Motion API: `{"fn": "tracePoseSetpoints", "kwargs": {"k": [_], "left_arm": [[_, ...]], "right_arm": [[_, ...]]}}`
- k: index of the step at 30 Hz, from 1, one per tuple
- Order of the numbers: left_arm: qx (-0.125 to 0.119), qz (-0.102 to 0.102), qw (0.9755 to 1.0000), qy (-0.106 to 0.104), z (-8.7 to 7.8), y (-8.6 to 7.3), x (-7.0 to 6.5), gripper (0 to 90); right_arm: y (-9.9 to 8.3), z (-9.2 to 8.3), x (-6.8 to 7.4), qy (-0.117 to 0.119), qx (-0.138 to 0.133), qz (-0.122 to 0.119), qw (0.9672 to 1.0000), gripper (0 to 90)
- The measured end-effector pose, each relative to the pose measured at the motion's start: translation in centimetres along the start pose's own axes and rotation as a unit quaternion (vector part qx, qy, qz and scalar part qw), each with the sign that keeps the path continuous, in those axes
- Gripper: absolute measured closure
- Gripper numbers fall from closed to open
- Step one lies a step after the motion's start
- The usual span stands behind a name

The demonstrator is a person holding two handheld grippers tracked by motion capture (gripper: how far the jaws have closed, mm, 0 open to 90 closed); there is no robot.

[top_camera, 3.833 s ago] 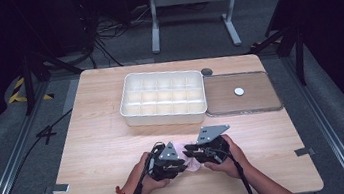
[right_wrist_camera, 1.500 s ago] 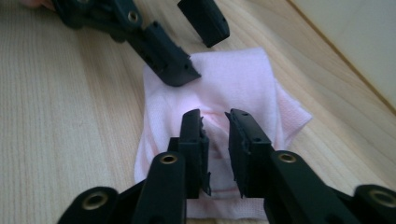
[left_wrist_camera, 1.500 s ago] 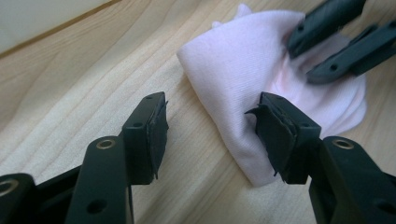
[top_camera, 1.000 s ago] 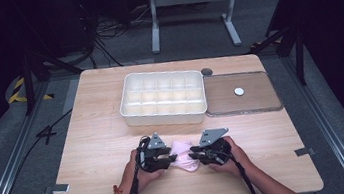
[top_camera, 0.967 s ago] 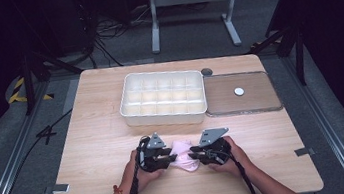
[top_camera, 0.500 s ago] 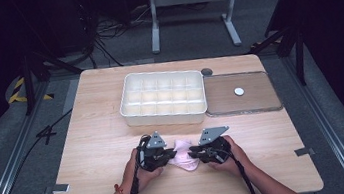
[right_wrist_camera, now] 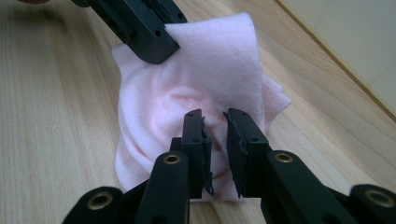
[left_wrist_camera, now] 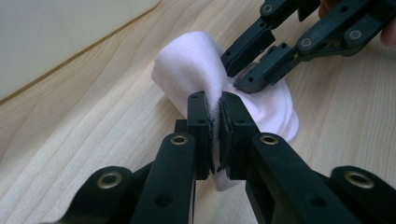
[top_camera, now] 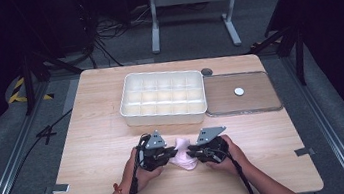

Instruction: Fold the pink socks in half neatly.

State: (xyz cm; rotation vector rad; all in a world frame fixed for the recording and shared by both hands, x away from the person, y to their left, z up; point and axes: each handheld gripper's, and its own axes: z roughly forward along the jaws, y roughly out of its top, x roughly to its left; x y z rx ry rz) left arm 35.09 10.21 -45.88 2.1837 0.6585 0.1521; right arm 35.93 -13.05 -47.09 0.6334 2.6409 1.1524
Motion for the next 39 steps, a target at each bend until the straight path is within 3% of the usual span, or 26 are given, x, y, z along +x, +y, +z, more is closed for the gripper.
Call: {"fn": "tracePoseSetpoints", "kwargs": {"k": [14,19,21,24,30,39], "left_arm": [[-0.005,0.013,0.9999,0.001,-0.1,0.3,-0.4,83.6],[-0.004,0.019,0.9998,0.007,0.0,0.6,-0.7,83.6],[-0.006,0.019,0.9998,0.010,-0.2,0.7,-0.6,83.6],[-0.008,0.015,0.9998,0.011,-0.3,0.6,-0.5,83.6],[-0.011,0.014,0.9998,0.006,-0.2,0.7,-0.6,83.4],[0.006,0.052,0.9986,0.006,0.5,1.3,-1.5,83.0]], "right_arm": [[0.1,0.2,0.1,-0.003,-0.005,-0.004,1.0000,75.8],[0.4,0.5,0.3,-0.004,-0.008,-0.007,0.9999,71.1],[0.6,0.2,0.3,-0.010,-0.010,-0.011,0.9998,67.1],[0.7,-0.9,0.0,-0.010,-0.025,-0.001,0.9996,69.2],[0.0,-0.8,-0.2,-0.021,0.002,-0.002,0.9998,74.5],[0.3,0.0,0.2,-0.021,0.000,-0.010,0.9997,74.7]]}}
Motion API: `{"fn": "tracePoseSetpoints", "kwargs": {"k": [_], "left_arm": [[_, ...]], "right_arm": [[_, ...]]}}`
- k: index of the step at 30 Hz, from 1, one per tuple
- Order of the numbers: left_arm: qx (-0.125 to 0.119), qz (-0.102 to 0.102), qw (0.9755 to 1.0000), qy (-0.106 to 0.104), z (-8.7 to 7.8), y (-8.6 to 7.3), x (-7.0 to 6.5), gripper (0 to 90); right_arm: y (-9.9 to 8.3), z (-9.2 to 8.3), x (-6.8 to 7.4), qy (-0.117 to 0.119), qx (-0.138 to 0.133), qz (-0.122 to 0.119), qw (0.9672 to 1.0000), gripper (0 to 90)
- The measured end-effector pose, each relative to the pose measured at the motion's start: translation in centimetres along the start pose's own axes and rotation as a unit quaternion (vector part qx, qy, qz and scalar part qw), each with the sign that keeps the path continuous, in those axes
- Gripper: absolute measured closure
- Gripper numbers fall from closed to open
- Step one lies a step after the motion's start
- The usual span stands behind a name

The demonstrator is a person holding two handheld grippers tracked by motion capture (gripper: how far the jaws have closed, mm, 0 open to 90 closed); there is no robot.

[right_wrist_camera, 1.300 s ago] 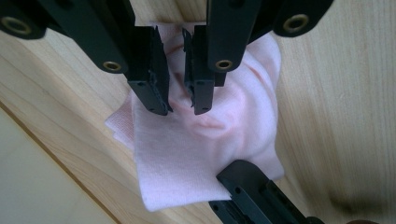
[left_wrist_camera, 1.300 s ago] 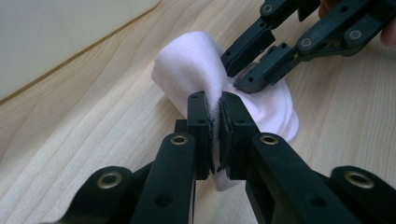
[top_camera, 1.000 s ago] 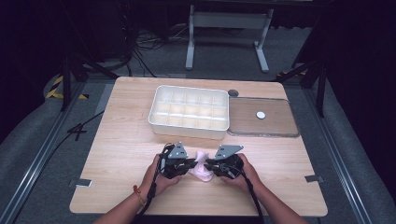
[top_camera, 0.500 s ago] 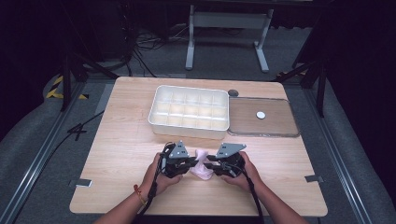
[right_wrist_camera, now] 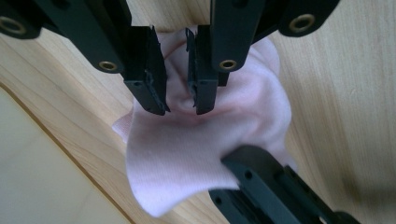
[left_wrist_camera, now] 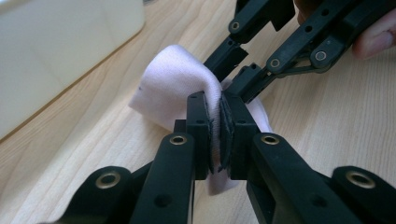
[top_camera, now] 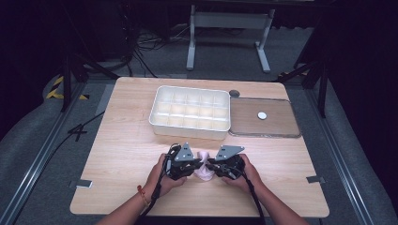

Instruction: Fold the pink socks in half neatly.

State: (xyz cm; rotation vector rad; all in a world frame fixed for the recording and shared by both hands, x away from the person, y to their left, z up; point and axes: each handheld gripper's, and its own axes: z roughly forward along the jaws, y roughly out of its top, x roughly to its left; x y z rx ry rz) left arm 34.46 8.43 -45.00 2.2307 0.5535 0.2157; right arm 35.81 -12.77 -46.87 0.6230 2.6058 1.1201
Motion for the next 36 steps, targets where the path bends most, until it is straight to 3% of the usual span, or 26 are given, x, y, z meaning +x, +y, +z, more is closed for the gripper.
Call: {"fn": "tracePoseSetpoints", "kwargs": {"k": [9,18,22,26,33,36], "left_arm": [[0.002,-0.011,0.9999,0.006,-0.1,-0.2,0.3,82.9],[0.012,0.026,0.9995,0.012,0.7,0.3,-0.6,82.6],[0.019,0.031,0.9992,0.015,0.5,0.3,-0.8,82.8],[0.026,0.044,0.9985,0.018,0.4,0.4,-1.0,82.7],[0.025,0.061,0.9978,0.010,0.9,0.6,-1.9,77.8],[0.038,0.055,0.9977,0.007,1.6,0.3,-2.2,76.4]], "right_arm": [[0.1,-0.6,0.1,-0.006,-0.011,-0.001,0.9999,76.8],[0.1,0.4,0.7,-0.002,0.001,-0.007,1.0000,77.7],[0.0,-0.2,0.4,-0.003,-0.003,-0.005,1.0000,73.6],[-0.3,-1.2,-0.3,-0.009,-0.010,0.007,0.9999,75.2],[-0.6,-0.7,-0.1,-0.011,0.008,0.005,0.9999,77.4],[-0.6,-0.6,-0.2,-0.009,0.006,0.009,0.9999,77.6]]}}
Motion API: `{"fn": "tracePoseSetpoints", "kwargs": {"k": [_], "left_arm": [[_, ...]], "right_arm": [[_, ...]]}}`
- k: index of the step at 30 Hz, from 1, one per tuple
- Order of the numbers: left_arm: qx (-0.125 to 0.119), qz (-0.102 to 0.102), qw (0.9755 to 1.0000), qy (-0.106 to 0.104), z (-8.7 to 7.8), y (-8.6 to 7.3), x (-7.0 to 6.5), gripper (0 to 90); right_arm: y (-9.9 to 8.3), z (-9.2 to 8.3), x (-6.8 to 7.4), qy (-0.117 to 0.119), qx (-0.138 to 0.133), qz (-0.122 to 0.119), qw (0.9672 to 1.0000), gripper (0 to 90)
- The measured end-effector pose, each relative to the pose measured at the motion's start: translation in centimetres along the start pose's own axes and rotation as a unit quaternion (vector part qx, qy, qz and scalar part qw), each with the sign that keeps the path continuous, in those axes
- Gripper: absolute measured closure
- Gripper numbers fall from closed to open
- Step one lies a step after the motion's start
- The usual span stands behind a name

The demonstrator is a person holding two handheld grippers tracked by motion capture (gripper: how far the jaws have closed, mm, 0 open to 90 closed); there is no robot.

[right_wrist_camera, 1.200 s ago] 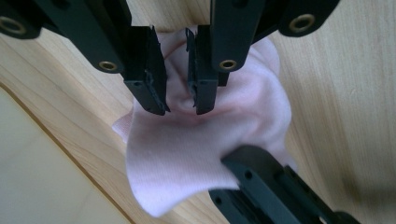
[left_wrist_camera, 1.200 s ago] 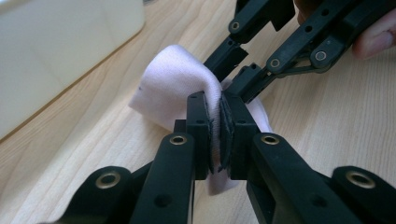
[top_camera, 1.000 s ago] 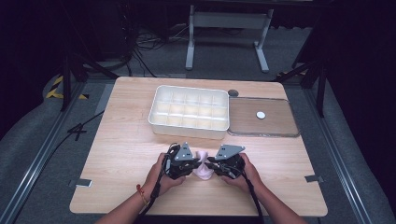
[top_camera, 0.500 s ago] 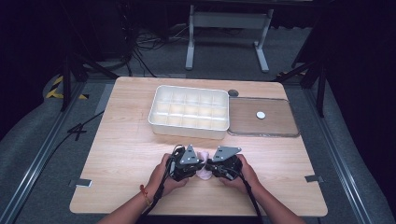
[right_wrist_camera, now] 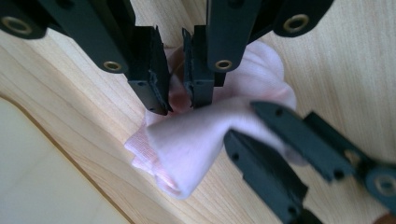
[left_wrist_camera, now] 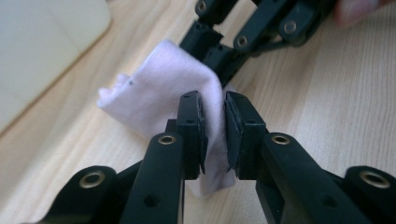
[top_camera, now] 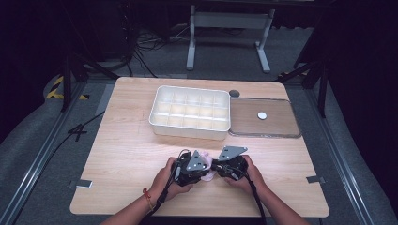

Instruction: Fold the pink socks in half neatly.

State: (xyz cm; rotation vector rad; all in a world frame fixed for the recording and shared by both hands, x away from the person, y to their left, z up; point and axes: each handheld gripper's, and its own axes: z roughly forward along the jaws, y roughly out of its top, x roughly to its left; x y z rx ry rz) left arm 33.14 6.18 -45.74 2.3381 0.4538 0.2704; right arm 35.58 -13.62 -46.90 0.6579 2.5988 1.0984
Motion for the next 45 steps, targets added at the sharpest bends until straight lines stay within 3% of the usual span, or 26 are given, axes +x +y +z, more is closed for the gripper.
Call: {"fn": "tracePoseSetpoints", "kwargs": {"k": [7,13,16,21,25,29,32,36,39,41,43,45], "left_arm": [[0.001,-0.009,0.9999,0.006,0.4,-0.2,0.2,75.5],[0.001,-0.008,1.0000,0.005,0.6,-0.1,0.2,75.4],[0.002,-0.008,0.9999,0.006,0.6,-0.1,0.3,75.4],[0.000,-0.008,1.0000,0.005,0.7,-0.2,0.2,74.1],[-0.001,-0.012,0.9999,-0.001,0.5,-0.2,0.1,72.2],[-0.002,0.003,0.9999,-0.010,0.2,-0.2,-0.3,69.3],[-0.004,0.012,0.9996,-0.024,-0.5,-0.3,-0.6,69.1],[-0.023,0.009,0.9985,-0.049,-2.0,-0.5,-0.2,71.7],[-0.051,-0.002,0.9977,-0.045,-3.1,-0.6,0.5,75.6],[-0.061,-0.015,0.9975,-0.031,-3.3,-0.6,1.1,78.4],[-0.062,-0.026,0.9974,-0.025,-3.0,-0.6,1.6,80.9],[-0.060,-0.022,0.9975,-0.030,-2.1,-0.6,1.5,82.5]], "right_arm": [[0.0,-1.0,-0.7,0.004,-0.015,0.014,0.9998,76.4],[1.1,-2.8,-0.6,0.009,-0.079,0.026,0.9965,75.5],[1.7,-2.5,0.0,0.021,-0.087,0.016,0.9959,72.5],[1.9,-0.9,0.2,0.014,-0.064,0.014,0.9978,71.8],[1.3,-0.4,-0.2,0.002,-0.037,0.013,0.9992,77.2],[0.9,-0.2,-0.7,0.007,-0.028,0.023,0.9993,80.9],[0.5,-0.1,-0.6,0.004,-0.025,0.019,0.9995,81.3],[0.1,-0.3,-0.8,0.008,-0.027,0.025,0.9993,81.5],[-0.1,-0.4,-0.8,0.009,-0.030,0.025,0.9992,81.4],[-0.1,-0.4,-0.8,0.012,-0.030,0.028,0.9991,81.5],[-0.1,-0.3,-0.8,0.014,-0.031,0.025,0.9991,81.5],[-0.1,-0.3,-0.8,0.015,-0.032,0.022,0.9991,81.5]]}}
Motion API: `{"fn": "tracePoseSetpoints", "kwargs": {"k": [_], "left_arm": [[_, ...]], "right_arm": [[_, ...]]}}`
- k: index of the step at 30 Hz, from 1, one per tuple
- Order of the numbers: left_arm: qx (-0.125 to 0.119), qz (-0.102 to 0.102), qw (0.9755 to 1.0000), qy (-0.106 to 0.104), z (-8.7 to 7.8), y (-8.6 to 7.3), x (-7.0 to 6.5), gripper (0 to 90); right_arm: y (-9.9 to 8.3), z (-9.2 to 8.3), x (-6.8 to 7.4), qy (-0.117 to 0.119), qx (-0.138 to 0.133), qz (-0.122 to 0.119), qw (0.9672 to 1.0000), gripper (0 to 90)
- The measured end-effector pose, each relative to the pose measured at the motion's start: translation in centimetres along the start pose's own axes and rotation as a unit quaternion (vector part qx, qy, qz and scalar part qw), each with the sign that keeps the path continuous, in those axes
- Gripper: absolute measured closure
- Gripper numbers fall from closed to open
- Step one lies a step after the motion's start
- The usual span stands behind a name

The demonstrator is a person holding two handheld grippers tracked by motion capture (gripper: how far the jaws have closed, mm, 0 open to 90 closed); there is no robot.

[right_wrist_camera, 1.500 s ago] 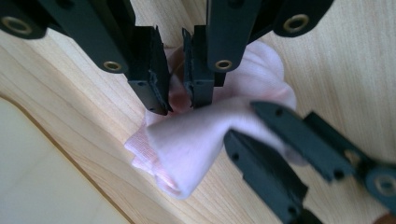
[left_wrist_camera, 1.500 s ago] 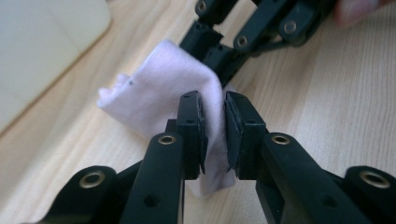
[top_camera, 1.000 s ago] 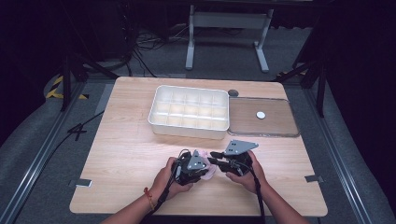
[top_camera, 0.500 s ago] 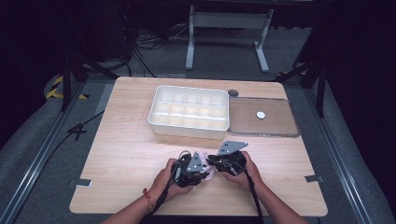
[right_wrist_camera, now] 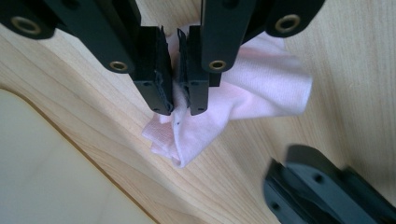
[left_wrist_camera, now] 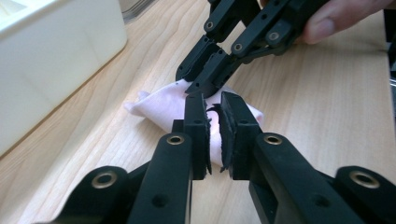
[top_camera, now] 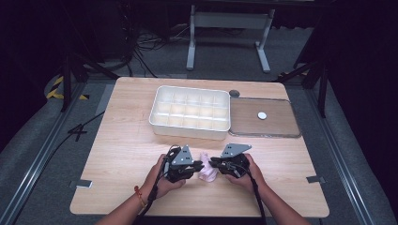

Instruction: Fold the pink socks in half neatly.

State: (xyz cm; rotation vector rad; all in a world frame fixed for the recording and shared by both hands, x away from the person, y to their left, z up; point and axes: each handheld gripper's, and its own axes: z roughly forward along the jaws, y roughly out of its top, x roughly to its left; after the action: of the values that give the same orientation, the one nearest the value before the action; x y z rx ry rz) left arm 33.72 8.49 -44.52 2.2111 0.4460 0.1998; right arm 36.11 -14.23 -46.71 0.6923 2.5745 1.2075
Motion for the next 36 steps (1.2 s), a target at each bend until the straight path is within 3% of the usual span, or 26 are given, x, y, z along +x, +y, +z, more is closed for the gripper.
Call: {"fn": "tracePoseSetpoints", "kwargs": {"k": [5,12,17,22,25,26,29,30,32,36], "left_arm": [[0.017,0.033,0.9990,-0.026,1.9,-0.3,-1.0,82.7],[0.036,0.061,0.9968,-0.037,3.3,-0.8,-2.5,80.3],[0.029,0.048,0.9975,-0.042,3.4,-0.9,-2.2,81.3],[0.031,0.051,0.9974,-0.041,3.4,-0.9,-2.2,81.5],[0.029,0.043,0.9977,-0.044,3.4,-1.0,-2.1,81.6],[0.031,0.044,0.9976,-0.045,3.4,-1.0,-2.1,81.5],[0.029,0.045,0.9975,-0.046,3.5,-1.0,-2.1,81.4],[0.028,0.044,0.9976,-0.046,3.5,-1.0,-2.0,81.4],[0.028,0.044,0.9974,-0.050,3.5,-1.0,-1.9,81.5],[0.027,0.036,0.9976,-0.052,3.4,-1.1,-1.9,82.5]], "right_arm": [[-0.1,0.0,0.0,0.002,-0.001,0.000,1.0000,81.4],[-0.2,-0.2,-0.1,-0.001,-0.001,-0.004,1.0000,79.2],[-0.2,-0.4,-0.3,-0.007,0.002,0.008,0.9999,75.9],[0.0,-0.7,-0.7,-0.026,0.002,0.018,0.9995,75.8],[0.3,-1.0,-0.7,-0.040,-0.007,0.019,0.9990,78.0],[0.7,-1.5,-0.6,-0.046,-0.021,0.022,0.9985,80.4],[1.2,-1.8,-0.3,-0.028,-0.043,0.019,0.9985,81.2],[1.4,-1.8,0.2,-0.011,-0.055,0.010,0.9984,81.9],[1.7,-1.5,1.0,0.009,-0.056,-0.013,0.9983,83.7],[1.6,-0.1,1.4,0.029,-0.036,-0.028,0.9985,86.1]]}}
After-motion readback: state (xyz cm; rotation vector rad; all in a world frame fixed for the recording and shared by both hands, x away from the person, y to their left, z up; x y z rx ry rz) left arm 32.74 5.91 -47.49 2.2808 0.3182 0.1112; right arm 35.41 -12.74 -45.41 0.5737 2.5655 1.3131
